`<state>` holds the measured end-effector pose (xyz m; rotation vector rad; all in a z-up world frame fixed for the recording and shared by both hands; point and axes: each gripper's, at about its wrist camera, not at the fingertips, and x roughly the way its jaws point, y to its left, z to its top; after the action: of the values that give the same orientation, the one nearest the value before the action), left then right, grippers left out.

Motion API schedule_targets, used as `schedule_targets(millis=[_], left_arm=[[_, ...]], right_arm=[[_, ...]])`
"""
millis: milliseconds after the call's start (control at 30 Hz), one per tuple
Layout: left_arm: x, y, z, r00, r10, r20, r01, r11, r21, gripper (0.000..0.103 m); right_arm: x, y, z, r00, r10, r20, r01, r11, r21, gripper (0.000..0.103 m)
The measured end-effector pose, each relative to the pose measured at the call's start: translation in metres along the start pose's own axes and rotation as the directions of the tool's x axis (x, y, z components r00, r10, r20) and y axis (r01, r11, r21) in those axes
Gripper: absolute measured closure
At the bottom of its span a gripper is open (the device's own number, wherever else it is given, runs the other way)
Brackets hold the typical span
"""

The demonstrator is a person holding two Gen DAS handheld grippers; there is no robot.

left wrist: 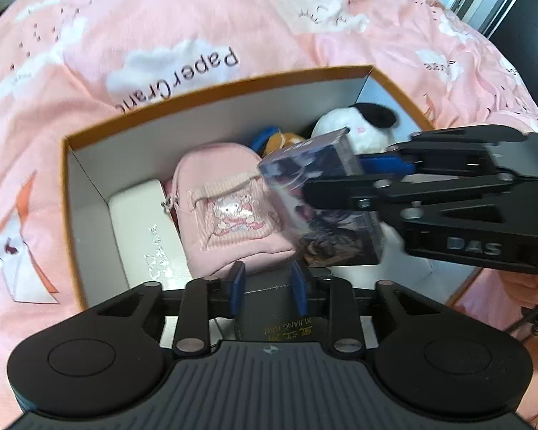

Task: Organize objects
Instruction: 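Lower the black box into the orange box with the left gripper and release, then lower the silver photo card box into the orange box with the right gripper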

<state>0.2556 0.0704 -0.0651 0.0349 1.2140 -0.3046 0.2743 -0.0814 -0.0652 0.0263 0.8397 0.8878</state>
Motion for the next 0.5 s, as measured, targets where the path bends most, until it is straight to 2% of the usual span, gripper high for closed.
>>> schedule_targets(millis=[167,300,400,500], left_arm=[[0.017,0.001,-0.004,0.996,0.039,-0.074,-0.04,0.999,-0.007,0.079],[0.024,0.008,-0.011,0.992,0.069,-0.109,-0.073,0.997,-0.036,0.079],[0.019,0.011,-0.014,0.996,0.036,-0.077,-0.04,0.998,-0.053,0.079],[0.012,0.01,-0.015,0.999,-0.004,-0.048,0.001,0.998,-0.057,0.079]], right_arm=[[-0.01,-0.004,0.001,1.0,-0.018,0.002,0.018,1.0,0.001,0.079],[-0.021,-0.011,0.002,1.0,-0.013,-0.025,0.014,0.999,0.034,0.079],[-0.029,-0.015,0.002,0.998,0.016,-0.062,-0.014,0.999,0.037,0.079],[-0.029,-0.008,0.002,0.989,0.031,-0.147,-0.042,0.997,-0.071,0.079]])
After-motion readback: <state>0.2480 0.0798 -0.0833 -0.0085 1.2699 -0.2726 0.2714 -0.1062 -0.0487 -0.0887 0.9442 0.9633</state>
